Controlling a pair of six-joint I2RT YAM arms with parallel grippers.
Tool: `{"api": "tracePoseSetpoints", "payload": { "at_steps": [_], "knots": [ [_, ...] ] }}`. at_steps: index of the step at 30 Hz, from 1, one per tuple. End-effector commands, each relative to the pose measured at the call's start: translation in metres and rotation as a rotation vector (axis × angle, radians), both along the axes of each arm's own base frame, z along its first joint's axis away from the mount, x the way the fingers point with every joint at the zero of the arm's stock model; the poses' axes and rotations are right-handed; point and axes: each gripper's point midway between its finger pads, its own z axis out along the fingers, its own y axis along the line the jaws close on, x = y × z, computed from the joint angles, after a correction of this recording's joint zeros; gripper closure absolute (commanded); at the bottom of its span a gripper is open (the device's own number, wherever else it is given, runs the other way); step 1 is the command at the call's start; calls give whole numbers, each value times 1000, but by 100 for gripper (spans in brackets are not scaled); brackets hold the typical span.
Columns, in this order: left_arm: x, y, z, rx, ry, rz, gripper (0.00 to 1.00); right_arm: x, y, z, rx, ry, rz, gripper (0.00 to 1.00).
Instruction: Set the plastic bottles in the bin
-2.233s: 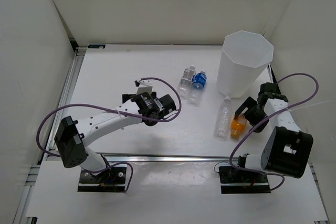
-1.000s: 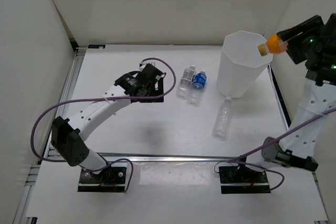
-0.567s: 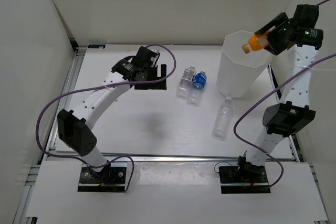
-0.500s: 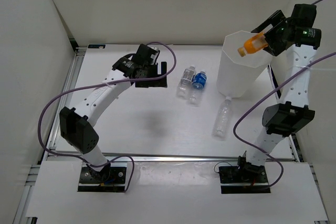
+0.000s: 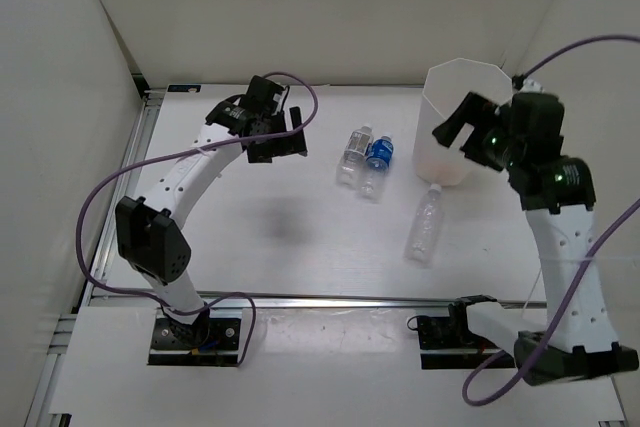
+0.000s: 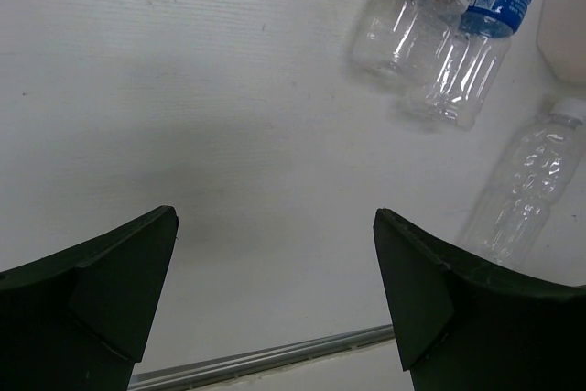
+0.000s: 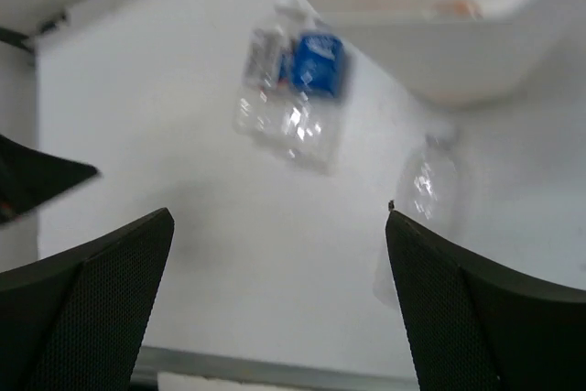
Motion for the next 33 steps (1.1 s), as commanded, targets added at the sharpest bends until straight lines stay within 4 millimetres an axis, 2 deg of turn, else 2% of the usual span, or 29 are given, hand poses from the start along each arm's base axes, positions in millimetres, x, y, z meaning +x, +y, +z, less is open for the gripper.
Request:
{"api": "tracePoseSetpoints", "payload": {
  "at_steps": [1, 2, 5, 9, 11, 17, 19, 23, 26, 29, 30, 33],
  "knots": [
    [-3, 0, 16, -76, 0, 2, 1, -22, -7, -77, -65, 181, -46, 0],
    [-8, 1, 6, -66, 26, -11, 1, -35, -1, -109, -61, 268, -27, 0],
    [-15, 4, -2, -59, 41, -11, 1, -50, 4, -139, -36, 356, -21, 0],
    [-22, 8, -6, -54, 51, -10, 1, -54, 16, -174, -47, 484, 18, 0],
    [-24, 9, -6, -54, 52, -10, 1, -54, 10, -199, -79, 553, -18, 0],
    [-28, 13, 3, -55, 33, -6, 1, -45, 8, -231, -90, 596, -68, 0],
    [-34, 16, 3, -54, 34, -5, 1, -49, 5, -248, -90, 660, -107, 0],
    [-43, 22, -4, -31, 65, 1, 1, -49, 5, -265, -75, 697, -132, 0],
    [-47, 25, -4, -25, 60, 6, 1, -55, 2, -285, -71, 737, -156, 0],
    [-51, 28, -11, -12, 84, 7, 1, -56, 1, -295, -64, 750, -160, 0],
    [-52, 28, -8, -16, 76, 7, 1, -58, 0, -300, -67, 763, -161, 0],
    [-56, 30, -13, -7, 94, 7, 1, -67, 1, -318, -71, 826, -167, 3]
  ]
}}
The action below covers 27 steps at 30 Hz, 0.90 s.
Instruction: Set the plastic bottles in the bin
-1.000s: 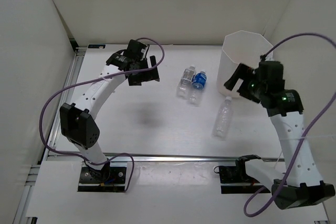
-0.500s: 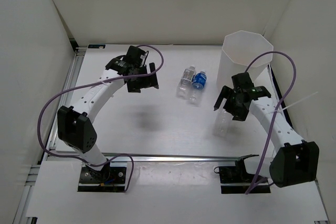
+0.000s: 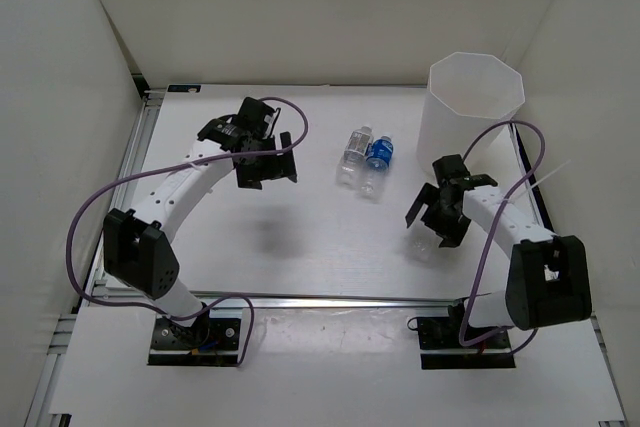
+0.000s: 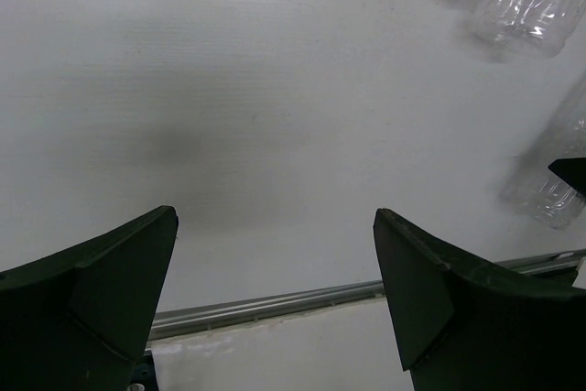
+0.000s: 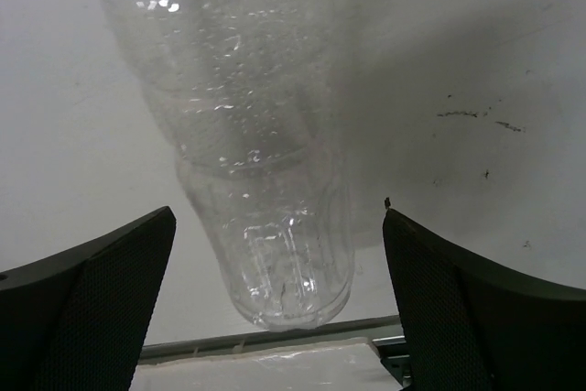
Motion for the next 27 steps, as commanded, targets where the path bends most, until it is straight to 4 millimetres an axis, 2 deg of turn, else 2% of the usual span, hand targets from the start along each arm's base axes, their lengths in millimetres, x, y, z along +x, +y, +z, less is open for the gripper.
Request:
{"api": "tracePoseSetpoints", "payload": {
  "at_steps": [1, 4, 6, 8, 9, 11, 12, 13, 16, 17, 19, 20, 21, 22, 23, 24, 25, 26, 27],
  "knots": [
    [-11, 5, 15, -12, -33, 0, 1, 2, 1, -12, 9, 11, -34, 5],
    [-13, 6, 15, -12, -32, 0, 1, -5, 4, -21, 27, 39, -28, 16],
    [-15, 7, 11, -7, -22, 0, 1, -12, 4, -24, 34, 51, -26, 34],
    [-17, 8, 11, -7, -22, 0, 1, -13, 6, -16, 51, 32, -31, 47],
    [-17, 8, 11, -7, -22, 0, 1, -16, 8, -12, 65, 31, -28, 59],
    [-17, 8, 11, -7, -22, 0, 1, -15, 11, 12, 76, -5, -27, 70],
    [-17, 8, 11, -11, -20, 8, 1, -14, 15, 24, 91, -30, -15, 73],
    [-12, 7, 12, -8, -33, 12, 1, -9, 21, 59, 119, -99, 6, 75],
    [-8, 5, 17, -19, -53, 12, 1, 0, 26, 134, 149, -279, 22, 78],
    [-4, 5, 15, -12, -57, 17, 1, 16, 26, 188, 163, -425, 14, 79],
    [2, 2, 21, -19, -72, 17, 1, 30, 23, 243, 163, -568, 5, 79],
    [3, 2, 16, -13, -60, 17, 1, 38, 20, 269, 151, -636, 10, 79],
    [4, -1, 21, -26, -68, 12, 1, 45, 17, 326, 158, -781, 5, 79],
    [8, -3, 21, -26, -68, 12, 1, 64, 9, 339, 110, -808, -23, 81],
    [10, -4, 21, -26, -68, 12, 1, 73, 5, 359, 92, -856, -28, 81],
    [11, -7, 19, -32, -59, 7, 1, 94, -1, 363, 53, -856, -27, 82],
    [14, -8, 26, -40, -75, 7, 1, 102, -7, 399, 53, -952, -41, 82],
    [14, -10, 22, -43, -60, 1, 1, 114, -14, 410, 41, -985, -59, 82],
    [18, -12, 23, -45, -64, 1, 1, 136, -27, 406, 27, -973, -95, 83]
  ]
}}
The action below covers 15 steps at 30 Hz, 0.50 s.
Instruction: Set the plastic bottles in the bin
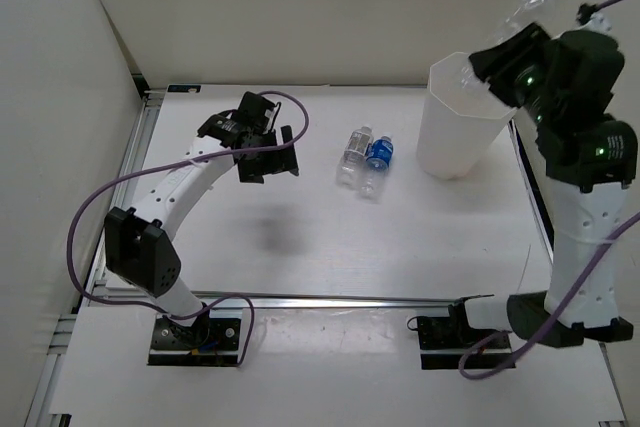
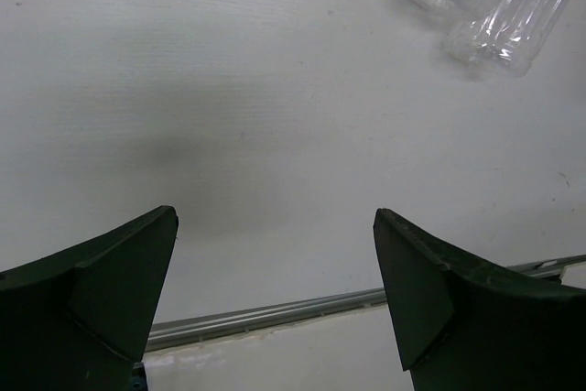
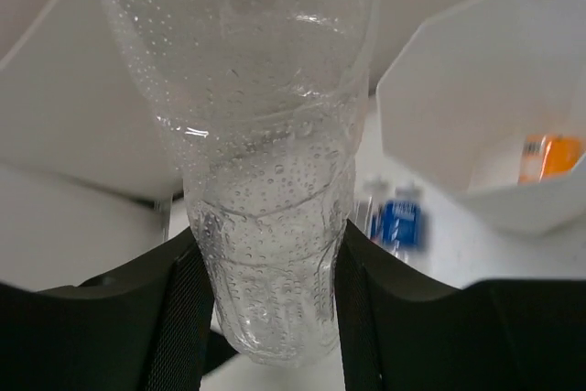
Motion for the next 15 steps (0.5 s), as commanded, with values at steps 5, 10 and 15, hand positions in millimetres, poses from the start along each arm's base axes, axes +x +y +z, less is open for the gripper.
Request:
{"api": "tracePoseSetpoints", "payload": {
  "at_steps": [5, 10, 15],
  "knots": [
    [15, -11, 19, -33, -40, -8, 1, 112, -73, -36, -63, 56, -172, 83],
    [20, -8, 24, -9, -61, -11, 1, 154, -90, -67, -70, 116, -169, 76],
    [42, -19, 45, -59, -118, -13, 1, 161, -95, -83, -98, 144, -137, 4]
  ]
}}
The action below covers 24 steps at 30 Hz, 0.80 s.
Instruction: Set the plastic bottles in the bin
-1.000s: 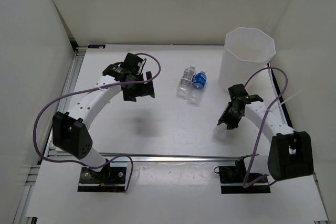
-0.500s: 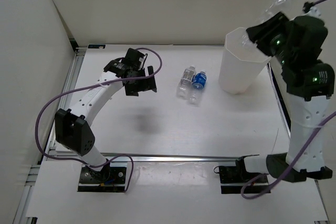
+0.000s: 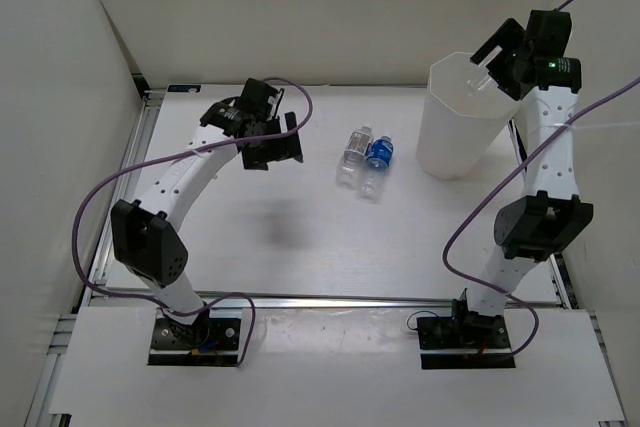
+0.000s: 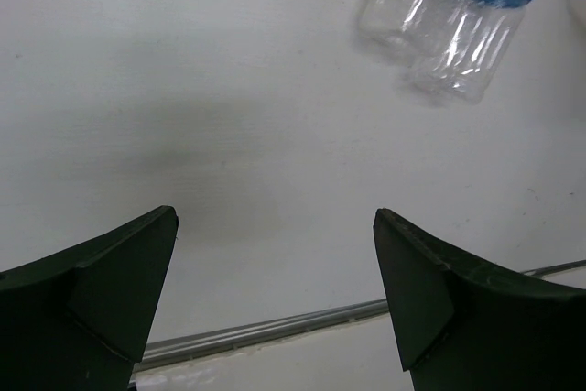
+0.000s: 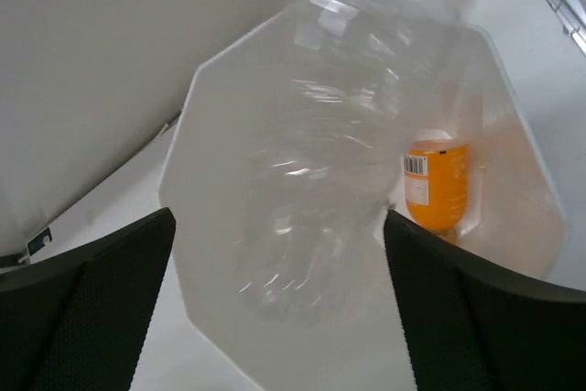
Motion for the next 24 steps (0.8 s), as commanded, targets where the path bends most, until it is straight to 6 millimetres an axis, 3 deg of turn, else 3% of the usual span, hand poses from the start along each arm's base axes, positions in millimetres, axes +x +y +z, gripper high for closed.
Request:
{"api": "tracePoseSetpoints", "payload": {
  "at_steps": [1, 2, 3, 4, 5, 6, 7, 9, 11, 13, 14, 18, 24],
  "knots": [
    [26, -20, 21, -76, -59, -23, 1, -15, 6, 57, -40, -157, 62, 0],
    [34, -28, 24, -98, -58, -38, 1, -25, 5, 67, -39, -173, 61, 0],
    [53, -38, 55, -160, -123, -42, 1, -30, 8, 63, -20, -161, 66, 0],
    [71, -50, 38, -160, -87, -51, 1, -38, 11, 63, 1, -155, 69, 0],
    [84, -57, 43, -175, -102, -43, 1, -51, 16, 74, 17, -180, 78, 0],
    [104, -70, 77, -233, -195, -62, 1, -57, 20, 64, 40, -155, 89, 0],
    [117, -78, 76, -253, -220, -72, 1, -65, 25, 62, 61, -145, 99, 0],
    [136, -96, 61, -287, -257, -140, 1, -83, 31, 62, 85, -141, 111, 0],
    [151, -117, 38, -306, -294, -220, 1, -98, 39, 48, 105, -109, 126, 0],
    [157, -132, 32, -316, -310, -298, 1, -106, 41, 40, 119, -92, 119, 0],
    [162, -133, 4, -283, -283, -320, 1, -108, 43, 38, 124, -88, 127, 0],
    [160, -155, -25, -196, -298, -391, 1, -120, 42, 45, 117, -106, 133, 0],
    [156, -169, -59, -119, -294, -464, 1, -130, 38, 42, 129, -101, 130, 0]
  ]
}}
